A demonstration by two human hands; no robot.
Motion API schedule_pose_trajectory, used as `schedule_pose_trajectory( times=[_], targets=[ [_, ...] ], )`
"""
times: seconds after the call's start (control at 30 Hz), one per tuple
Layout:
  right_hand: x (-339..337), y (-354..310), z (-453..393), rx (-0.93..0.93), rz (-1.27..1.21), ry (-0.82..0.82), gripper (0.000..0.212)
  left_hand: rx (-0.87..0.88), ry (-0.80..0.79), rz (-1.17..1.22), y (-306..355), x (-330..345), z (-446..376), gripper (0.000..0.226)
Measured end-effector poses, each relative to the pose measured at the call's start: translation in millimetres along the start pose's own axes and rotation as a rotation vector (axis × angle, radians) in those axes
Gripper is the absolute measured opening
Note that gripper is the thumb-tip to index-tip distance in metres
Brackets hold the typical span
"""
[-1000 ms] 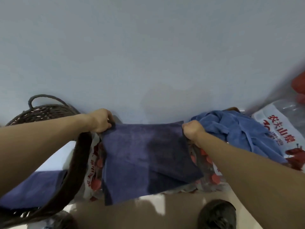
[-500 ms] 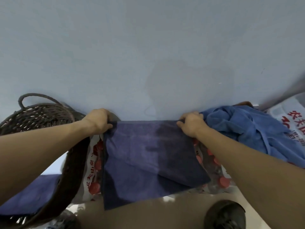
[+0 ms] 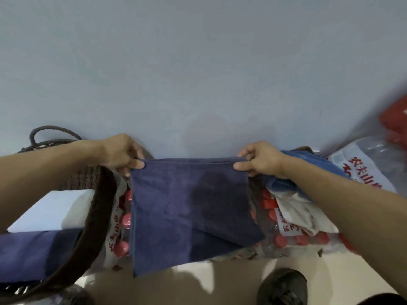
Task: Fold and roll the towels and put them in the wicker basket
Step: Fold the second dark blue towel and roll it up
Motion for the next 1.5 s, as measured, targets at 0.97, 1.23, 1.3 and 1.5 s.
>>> schedule_pose_trajectory(
  times=[0.97, 1.23, 1.3, 1.5],
  targets=[
    [-33.9, 1.2, 117.4, 0.088, -0.159, -0.418, 0.006, -0.024, -0.377, 0.132, 20.4, 14.6, 125.7, 0.02],
    [-7.1, 35.6, 71.0, 0.072, -0.176, 0.011, 0.016, -0.164, 0.071, -0.06, 20.6, 35.5, 68.5, 0.012],
    [-2.6, 38.5, 58.5, 0.124, -0.3, 0.084, 0.012, -0.154, 0.155, -0.114, 18.9, 35.7, 55.8, 0.012],
    [13.7, 33.4, 11.4, 0.256, -0.555, 0.219, 0.015, -0.124, 0.208, -0.345, 20.5, 31.3, 9.9, 0.014]
  ],
)
Point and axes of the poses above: each hand's wrist, its own z-axis away from the middle knuckle, its own x-axis out of the palm, y = z × x, the point moved 2 cm from there along -z, towards the middle knuckle, and after that the axes turned 11 degrees about -z, right-handed, at the moved point
